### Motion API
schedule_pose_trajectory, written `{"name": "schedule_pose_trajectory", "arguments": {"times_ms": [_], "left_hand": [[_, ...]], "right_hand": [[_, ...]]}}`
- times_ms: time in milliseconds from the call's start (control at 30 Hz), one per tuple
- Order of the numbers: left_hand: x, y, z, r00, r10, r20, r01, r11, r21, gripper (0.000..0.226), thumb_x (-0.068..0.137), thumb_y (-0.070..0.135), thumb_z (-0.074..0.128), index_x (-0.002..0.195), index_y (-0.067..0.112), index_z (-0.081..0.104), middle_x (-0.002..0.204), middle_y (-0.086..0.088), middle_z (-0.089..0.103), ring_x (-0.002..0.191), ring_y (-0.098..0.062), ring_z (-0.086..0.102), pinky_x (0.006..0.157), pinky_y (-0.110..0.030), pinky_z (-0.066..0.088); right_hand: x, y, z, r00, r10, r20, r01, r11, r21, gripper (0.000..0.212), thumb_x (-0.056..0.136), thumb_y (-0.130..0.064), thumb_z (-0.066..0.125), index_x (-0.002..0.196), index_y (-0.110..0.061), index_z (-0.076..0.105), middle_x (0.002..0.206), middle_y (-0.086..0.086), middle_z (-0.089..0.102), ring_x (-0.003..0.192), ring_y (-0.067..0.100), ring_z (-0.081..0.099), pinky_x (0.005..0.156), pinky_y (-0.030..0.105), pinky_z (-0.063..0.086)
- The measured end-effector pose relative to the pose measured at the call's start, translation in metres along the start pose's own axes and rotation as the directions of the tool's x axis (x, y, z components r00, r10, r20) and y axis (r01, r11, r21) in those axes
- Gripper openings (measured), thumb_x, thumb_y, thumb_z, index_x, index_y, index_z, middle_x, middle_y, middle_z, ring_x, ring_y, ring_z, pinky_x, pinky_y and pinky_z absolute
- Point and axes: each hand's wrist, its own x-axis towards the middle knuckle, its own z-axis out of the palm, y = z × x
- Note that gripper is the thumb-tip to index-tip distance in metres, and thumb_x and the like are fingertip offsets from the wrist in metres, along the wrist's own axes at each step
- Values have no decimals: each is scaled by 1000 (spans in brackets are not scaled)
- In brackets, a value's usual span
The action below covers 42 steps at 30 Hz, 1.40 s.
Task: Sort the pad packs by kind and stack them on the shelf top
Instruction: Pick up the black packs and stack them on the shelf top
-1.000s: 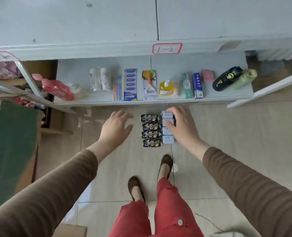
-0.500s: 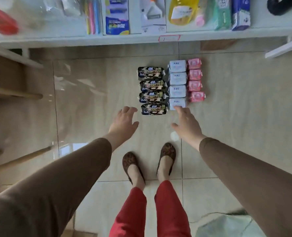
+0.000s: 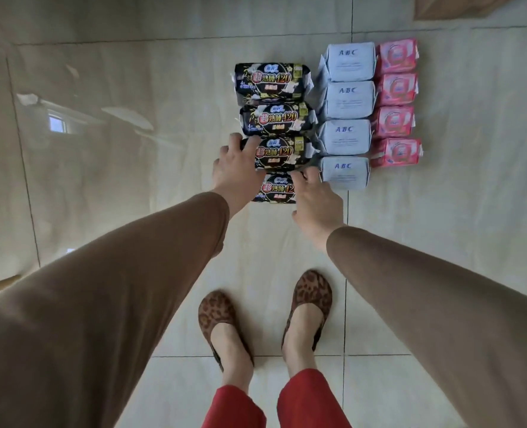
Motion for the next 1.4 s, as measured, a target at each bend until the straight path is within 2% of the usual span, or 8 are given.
{"name": "schedule_pose_trajectory", "arguments": {"times_ms": [167, 333, 533, 767, 900, 1000, 1167, 1400], "left_hand": [[16, 1, 25, 999, -25, -33, 25, 1000, -8, 64, 81, 19, 70, 136, 21, 37, 132, -10, 36, 111, -33, 47, 81, -43, 47], [18, -6, 28, 1000, -25, -12, 24, 996, -91, 54, 83, 17, 72, 129, 19, 44, 124, -7, 47, 108, -33, 51, 78, -44, 47], [-47, -30, -36, 1000, -4, -12, 1, 984, -181, 43, 82, 31, 74, 117, 20, 51, 107, -3, 53, 90, -31, 58, 68, -38, 46], [-142, -29, -232, 993, 17, -113, -47, 963, -265, 44, 79, 41, 72, 117, 36, 49, 103, 12, 54, 82, -19, 56, 62, -30, 39], [-203, -11, -387, 975, 37, -220, -102, 951, -292, 45, 74, 50, 73, 112, 39, 52, 94, 16, 53, 81, -15, 54, 63, -31, 39], [-251, 4, -499, 953, 72, -295, -168, 935, -313, 49, 73, 48, 77, 116, 36, 55, 98, 12, 60, 84, -18, 58, 68, -31, 42], [-305, 31, -646, 873, 193, -447, -317, 922, -221, 49, 76, 44, 78, 117, 29, 57, 105, 7, 57, 88, -20, 59, 72, -33, 43], [-291, 82, -770, 795, 318, -517, -411, 909, -73, 45, 78, 44, 75, 116, 28, 56, 104, 8, 57, 87, -15, 57, 73, -32, 45]], "right_hand": [[11, 1, 30, 996, 61, -58, -63, 997, -34, 45, 90, -6, 64, 129, -12, 44, 132, 10, 38, 99, 29, 57, 58, 33, 41], [8, 10, 38, 999, 4, -37, 0, 994, 107, 37, 90, -14, 64, 123, -14, 48, 123, 6, 50, 97, 31, 60, 60, 34, 37], [-53, 31, -20, 996, -90, 7, 84, 948, 309, 46, 80, -22, 73, 121, -18, 52, 114, 0, 54, 93, 25, 62, 68, 35, 49], [-155, 19, -200, 997, -66, -42, 78, 817, 571, 58, 66, -34, 83, 112, -34, 48, 105, -15, 60, 91, 10, 60, 68, 18, 41], [-230, -9, -337, 988, -39, -148, 134, 683, 718, 69, 61, -52, 81, 122, -37, 54, 115, -13, 66, 101, 10, 67, 84, 35, 55], [-286, -33, -433, 968, -59, -244, 224, 647, 729, 70, 61, -55, 82, 123, -41, 54, 114, -15, 69, 101, 11, 69, 91, 50, 55], [-344, -63, -563, 902, -62, -428, 373, 613, 696, 66, 60, -60, 82, 116, -46, 50, 110, -15, 68, 104, 12, 67, 96, 52, 52], [-340, -66, -689, 820, -8, -572, 498, 503, 707, 57, 62, -46, 87, 109, -41, 55, 103, -13, 71, 95, 10, 68, 84, 34, 53]]}}
